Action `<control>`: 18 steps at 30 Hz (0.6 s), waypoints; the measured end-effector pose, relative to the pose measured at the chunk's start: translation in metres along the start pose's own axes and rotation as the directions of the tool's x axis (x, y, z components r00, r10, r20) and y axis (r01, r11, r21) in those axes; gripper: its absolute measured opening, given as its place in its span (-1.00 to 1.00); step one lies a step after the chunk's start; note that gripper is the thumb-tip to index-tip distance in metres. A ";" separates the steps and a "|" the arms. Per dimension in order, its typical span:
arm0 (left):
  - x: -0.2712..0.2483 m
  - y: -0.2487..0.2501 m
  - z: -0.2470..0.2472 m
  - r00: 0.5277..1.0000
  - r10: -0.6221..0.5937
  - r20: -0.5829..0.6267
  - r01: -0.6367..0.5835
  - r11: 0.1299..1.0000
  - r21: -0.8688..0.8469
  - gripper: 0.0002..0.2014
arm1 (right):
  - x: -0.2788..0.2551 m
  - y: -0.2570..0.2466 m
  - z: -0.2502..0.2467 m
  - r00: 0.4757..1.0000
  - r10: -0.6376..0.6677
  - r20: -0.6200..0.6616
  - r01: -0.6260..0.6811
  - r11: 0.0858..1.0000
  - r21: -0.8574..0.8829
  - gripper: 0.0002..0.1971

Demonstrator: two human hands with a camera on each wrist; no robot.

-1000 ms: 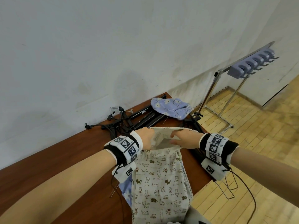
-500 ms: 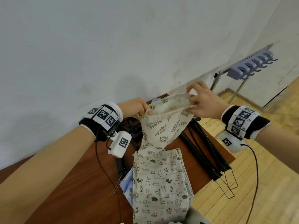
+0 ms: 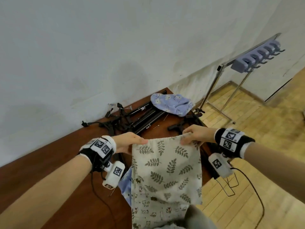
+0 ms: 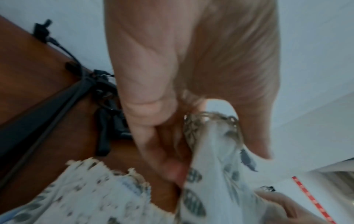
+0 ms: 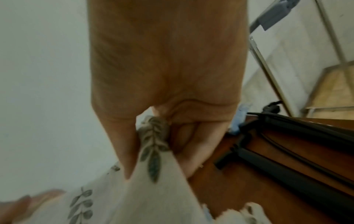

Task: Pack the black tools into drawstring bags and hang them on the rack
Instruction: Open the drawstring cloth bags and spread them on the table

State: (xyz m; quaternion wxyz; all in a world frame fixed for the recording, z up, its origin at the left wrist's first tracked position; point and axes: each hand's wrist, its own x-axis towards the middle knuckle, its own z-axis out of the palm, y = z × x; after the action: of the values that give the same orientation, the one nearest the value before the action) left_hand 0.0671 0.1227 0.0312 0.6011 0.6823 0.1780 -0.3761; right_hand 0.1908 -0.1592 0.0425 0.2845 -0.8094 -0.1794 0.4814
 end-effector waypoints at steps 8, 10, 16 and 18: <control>0.094 -0.054 -0.010 0.842 0.032 -0.539 0.102 0.971 0.217 -0.67 | 0.097 0.052 0.015 0.975 0.043 -0.219 -0.077 0.986 -0.150 -0.53; 0.102 -0.050 -0.003 0.857 0.028 -0.514 0.190 0.910 0.367 -0.66 | 0.112 0.055 0.009 0.979 0.066 -0.193 -0.109 0.969 -0.224 -0.44; 0.132 -0.049 -0.008 0.940 -0.033 -0.340 0.254 0.732 0.632 -0.46 | 0.155 0.061 -0.057 0.918 0.031 -0.395 -0.152 0.949 -0.277 -0.49; 0.140 -0.044 -0.016 0.910 0.010 -0.415 0.241 0.802 0.547 -0.46 | 0.172 0.064 -0.088 0.877 0.028 -0.480 -0.173 0.950 -0.260 -0.51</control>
State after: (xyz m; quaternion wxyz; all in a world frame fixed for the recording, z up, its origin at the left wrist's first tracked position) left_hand 0.1323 0.1184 -0.1009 0.2873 0.8834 0.2137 -0.3024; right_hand 0.3510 -0.1371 -0.0820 0.1698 -0.9433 -0.1321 0.2529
